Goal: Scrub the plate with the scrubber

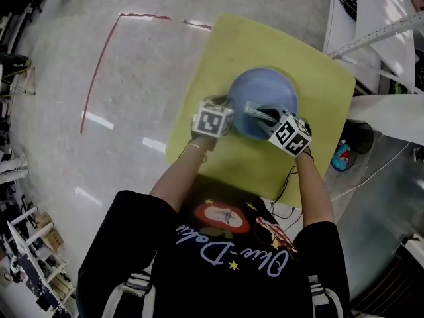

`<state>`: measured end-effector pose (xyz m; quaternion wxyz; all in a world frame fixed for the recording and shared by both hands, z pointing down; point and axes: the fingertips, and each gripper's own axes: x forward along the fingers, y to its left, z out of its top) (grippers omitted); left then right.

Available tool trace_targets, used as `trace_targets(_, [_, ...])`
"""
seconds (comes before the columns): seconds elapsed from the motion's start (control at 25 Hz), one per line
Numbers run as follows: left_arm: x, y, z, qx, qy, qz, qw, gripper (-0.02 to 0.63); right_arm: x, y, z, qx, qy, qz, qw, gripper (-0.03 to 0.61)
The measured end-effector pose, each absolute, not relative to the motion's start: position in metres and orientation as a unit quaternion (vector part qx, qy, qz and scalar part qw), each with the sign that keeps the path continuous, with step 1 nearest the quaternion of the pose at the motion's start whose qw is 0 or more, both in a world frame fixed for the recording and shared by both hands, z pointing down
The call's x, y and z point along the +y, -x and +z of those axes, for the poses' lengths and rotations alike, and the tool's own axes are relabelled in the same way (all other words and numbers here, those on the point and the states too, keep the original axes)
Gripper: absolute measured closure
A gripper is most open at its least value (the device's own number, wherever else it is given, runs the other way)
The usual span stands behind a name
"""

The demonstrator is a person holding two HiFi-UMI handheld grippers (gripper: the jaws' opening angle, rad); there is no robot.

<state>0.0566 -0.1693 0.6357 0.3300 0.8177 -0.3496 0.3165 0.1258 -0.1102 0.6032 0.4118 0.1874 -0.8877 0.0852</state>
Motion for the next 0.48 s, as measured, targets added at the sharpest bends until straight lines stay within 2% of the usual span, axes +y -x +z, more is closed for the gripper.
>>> trace_targets(0.48, [-0.167,-0.056,0.639,-0.34,-0.815,0.339,0.325,0.557,-0.184,-0.177,0.604,-0.841,-0.261,-0.003,0.474,0.514])
